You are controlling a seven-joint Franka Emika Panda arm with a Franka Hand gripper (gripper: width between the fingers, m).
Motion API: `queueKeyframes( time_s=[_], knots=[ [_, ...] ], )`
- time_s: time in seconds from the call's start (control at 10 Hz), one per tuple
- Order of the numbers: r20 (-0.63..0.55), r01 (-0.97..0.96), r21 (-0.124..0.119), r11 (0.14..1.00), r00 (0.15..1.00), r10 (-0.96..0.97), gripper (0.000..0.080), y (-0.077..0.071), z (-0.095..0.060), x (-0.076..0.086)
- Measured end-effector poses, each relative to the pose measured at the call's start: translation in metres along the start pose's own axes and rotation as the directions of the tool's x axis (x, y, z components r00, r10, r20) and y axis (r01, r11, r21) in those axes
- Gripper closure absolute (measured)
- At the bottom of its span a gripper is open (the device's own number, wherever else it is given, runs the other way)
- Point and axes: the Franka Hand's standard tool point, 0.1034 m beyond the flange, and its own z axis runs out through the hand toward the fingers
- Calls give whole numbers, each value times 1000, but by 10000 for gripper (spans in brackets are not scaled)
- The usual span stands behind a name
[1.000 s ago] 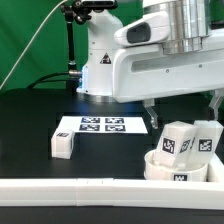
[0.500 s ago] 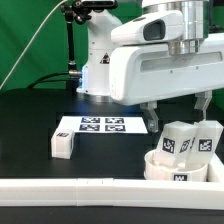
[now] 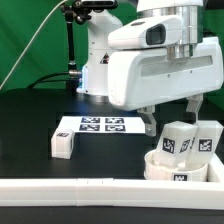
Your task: Assemble stool
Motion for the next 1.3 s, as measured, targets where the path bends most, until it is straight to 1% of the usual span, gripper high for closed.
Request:
queueKeyframes(
  time_s=[0.2, 0.3, 0.4, 0.5, 0.6, 1.0, 1.2, 1.3],
  knots=[
    [17, 16, -2, 1000, 1000, -16, 151, -2, 4, 4],
    [20, 27, -7, 1000, 999, -27, 301, -2, 6, 5],
    [20, 25, -7, 1000, 999, -24, 301, -1, 6, 4],
    [20, 23, -8, 1000, 1000, -23, 450, 0, 6, 4],
    [20, 23, -8, 1000, 1000, -23, 462, 0, 6, 4],
    [19, -36, -8, 999, 999, 36, 462, 1, 6, 3],
    [-10, -259, -17, 966, 966, 259, 462, 2, 5, 3],
    [-30, -369, -16, 929, 929, 368, 462, 1, 6, 1]
  ],
)
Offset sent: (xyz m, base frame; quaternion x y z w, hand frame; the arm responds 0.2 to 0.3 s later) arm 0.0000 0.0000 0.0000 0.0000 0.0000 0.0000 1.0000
